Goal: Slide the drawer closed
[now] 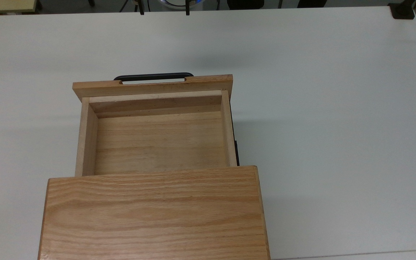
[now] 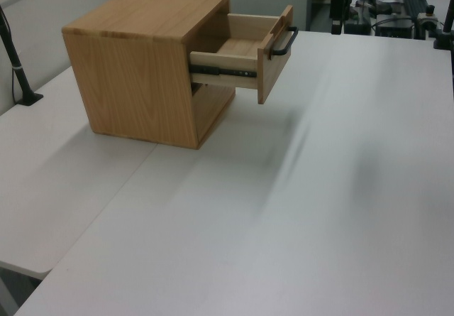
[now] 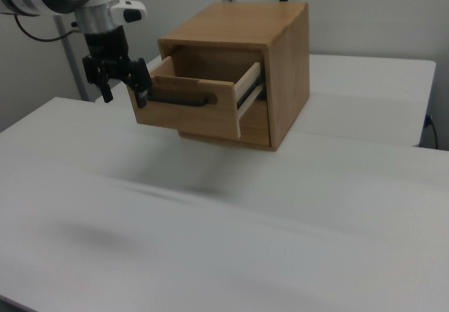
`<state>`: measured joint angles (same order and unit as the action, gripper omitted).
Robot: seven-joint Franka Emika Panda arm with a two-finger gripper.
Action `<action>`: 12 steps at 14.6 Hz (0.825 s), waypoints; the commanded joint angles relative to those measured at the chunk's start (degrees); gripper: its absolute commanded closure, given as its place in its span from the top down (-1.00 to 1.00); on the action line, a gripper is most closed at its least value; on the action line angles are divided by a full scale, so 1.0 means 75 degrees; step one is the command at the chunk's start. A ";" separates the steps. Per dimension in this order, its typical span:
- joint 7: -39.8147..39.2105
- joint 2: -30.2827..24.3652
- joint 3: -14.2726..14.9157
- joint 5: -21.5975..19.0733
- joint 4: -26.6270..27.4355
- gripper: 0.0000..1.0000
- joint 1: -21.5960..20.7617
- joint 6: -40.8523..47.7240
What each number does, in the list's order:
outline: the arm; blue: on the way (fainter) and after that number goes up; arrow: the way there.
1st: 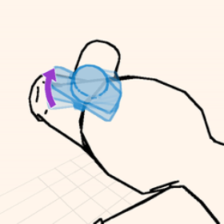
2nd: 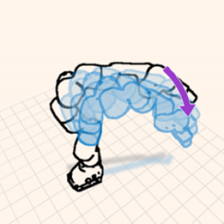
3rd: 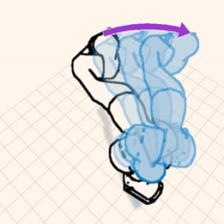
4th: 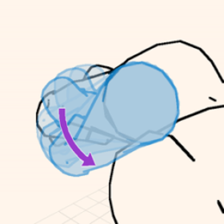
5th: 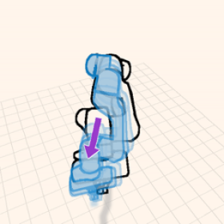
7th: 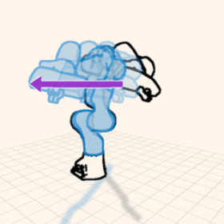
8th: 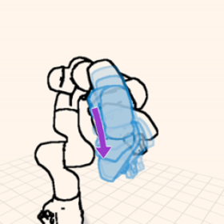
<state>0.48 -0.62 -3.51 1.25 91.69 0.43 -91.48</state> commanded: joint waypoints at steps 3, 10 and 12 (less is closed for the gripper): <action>0.0135 0.0047 0.0022 -0.0120 -0.0049 1.00 -0.0046 -0.0130; 0.0018 0.0047 0.0022 -0.0108 -0.0038 0.82 -0.0093 -0.0130; -0.0005 0.0059 0.0022 -0.0108 -0.0038 0.49 -0.0081 -0.0142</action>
<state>0.59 -0.55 -3.61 1.24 91.69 0.36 -91.59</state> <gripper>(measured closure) 0.106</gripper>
